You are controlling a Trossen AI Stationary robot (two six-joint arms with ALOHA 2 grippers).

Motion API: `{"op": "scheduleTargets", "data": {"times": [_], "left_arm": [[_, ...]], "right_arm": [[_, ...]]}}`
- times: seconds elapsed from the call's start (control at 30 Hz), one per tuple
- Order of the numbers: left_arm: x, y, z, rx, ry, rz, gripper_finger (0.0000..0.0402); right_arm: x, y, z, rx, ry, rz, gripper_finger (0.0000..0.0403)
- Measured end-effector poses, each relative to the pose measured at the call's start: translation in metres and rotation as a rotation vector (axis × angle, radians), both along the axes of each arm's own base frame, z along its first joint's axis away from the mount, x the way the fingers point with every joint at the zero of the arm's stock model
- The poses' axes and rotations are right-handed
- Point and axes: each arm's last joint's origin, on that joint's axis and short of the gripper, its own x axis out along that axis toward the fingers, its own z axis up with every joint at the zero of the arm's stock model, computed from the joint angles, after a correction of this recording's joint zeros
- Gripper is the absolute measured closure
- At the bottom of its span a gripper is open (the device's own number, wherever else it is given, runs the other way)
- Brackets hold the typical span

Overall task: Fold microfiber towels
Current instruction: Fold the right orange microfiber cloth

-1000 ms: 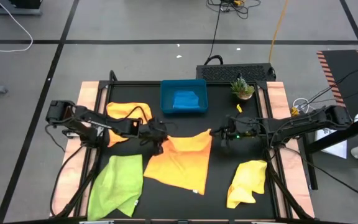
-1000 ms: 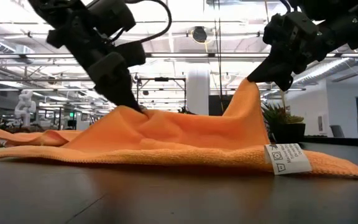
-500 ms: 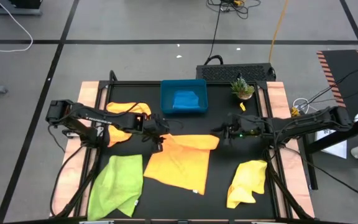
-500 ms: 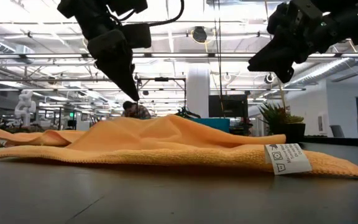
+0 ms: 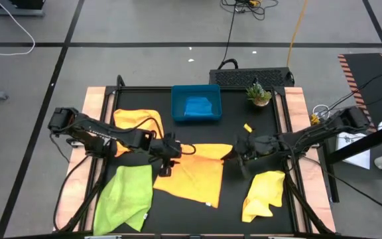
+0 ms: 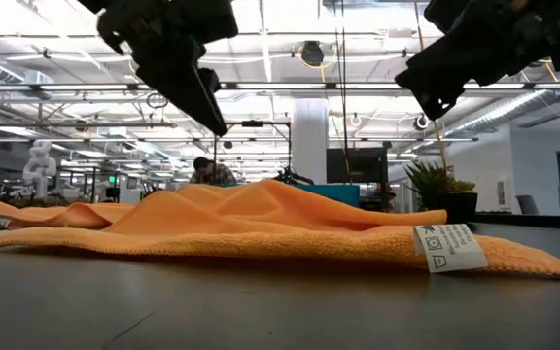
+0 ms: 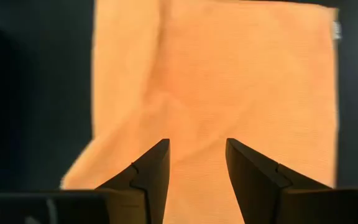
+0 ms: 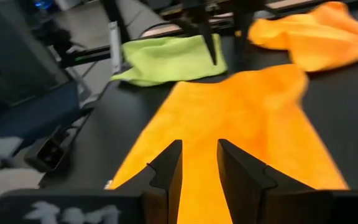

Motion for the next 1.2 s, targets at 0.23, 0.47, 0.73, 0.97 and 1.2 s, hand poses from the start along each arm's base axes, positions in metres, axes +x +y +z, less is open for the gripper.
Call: {"op": "scheduleTargets", "data": {"times": [0.23,0.47,0.73,0.97,1.2], "left_arm": [[-0.005,-0.030,-0.008,-0.018,0.040,-0.065,0.0243],[-0.015,-0.058,-0.011,-0.013,0.074,-0.154,0.0243],[-0.024,-0.080,-0.018,0.012,0.107,-0.152,0.0243],[-0.026,-0.101,-0.045,0.018,0.209,-0.153,0.0243],[-0.034,-0.108,-0.064,0.080,0.313,-0.115,0.0243]], "right_arm": [[0.013,0.023,-0.015,-0.045,-0.047,0.112,0.0309],[0.027,0.054,-0.041,-0.077,-0.002,0.284,0.0307],[0.061,0.087,-0.056,-0.150,0.105,0.359,0.0271],[0.062,0.104,-0.070,-0.156,0.226,0.392,0.0238],[0.053,0.119,-0.070,-0.153,0.233,0.403,0.0234]]}}
